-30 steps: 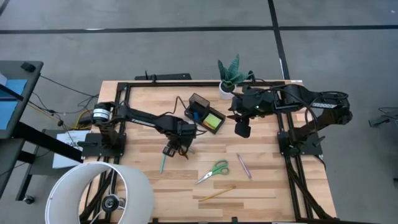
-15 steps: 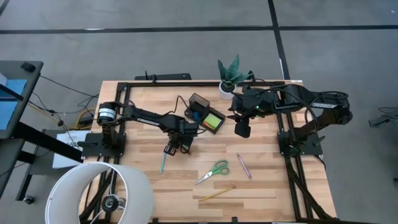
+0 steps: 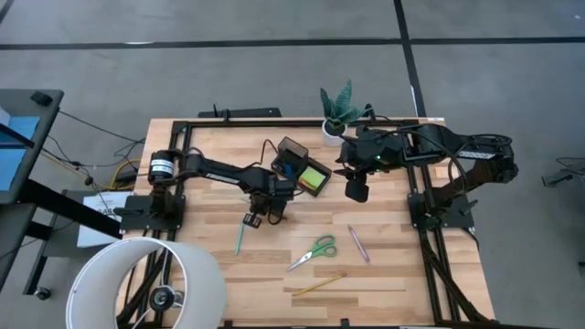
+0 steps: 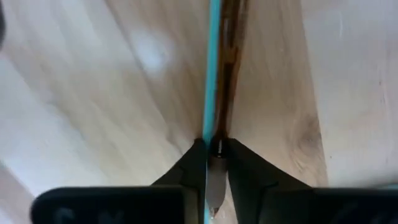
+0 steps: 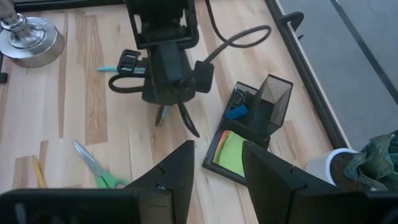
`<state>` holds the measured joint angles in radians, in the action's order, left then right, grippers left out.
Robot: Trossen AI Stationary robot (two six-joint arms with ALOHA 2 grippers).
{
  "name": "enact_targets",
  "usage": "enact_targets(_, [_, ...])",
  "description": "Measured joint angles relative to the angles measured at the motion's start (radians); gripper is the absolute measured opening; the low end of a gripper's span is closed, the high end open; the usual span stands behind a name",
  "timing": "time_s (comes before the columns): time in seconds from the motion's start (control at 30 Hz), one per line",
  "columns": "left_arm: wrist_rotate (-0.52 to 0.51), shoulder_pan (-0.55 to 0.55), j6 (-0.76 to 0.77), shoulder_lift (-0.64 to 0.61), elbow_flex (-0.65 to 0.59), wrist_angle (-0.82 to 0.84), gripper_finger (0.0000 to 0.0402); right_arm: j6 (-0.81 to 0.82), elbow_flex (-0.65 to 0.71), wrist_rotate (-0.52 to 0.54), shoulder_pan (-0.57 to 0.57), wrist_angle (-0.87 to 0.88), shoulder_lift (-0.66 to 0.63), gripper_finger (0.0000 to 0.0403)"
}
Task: Pick and place office supplies into organizer
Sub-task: Put the brown ballpen into the black desk organizer
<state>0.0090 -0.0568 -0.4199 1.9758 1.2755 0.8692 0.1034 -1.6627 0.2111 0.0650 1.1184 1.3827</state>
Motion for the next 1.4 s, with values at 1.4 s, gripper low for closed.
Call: enact_targets(1.4, [-1.046, -0.160, -0.828, 0.138, 0.581, 0.089, 0.0014, 0.020, 0.000, 0.000, 0.134, 0.005, 0.000, 0.0127])
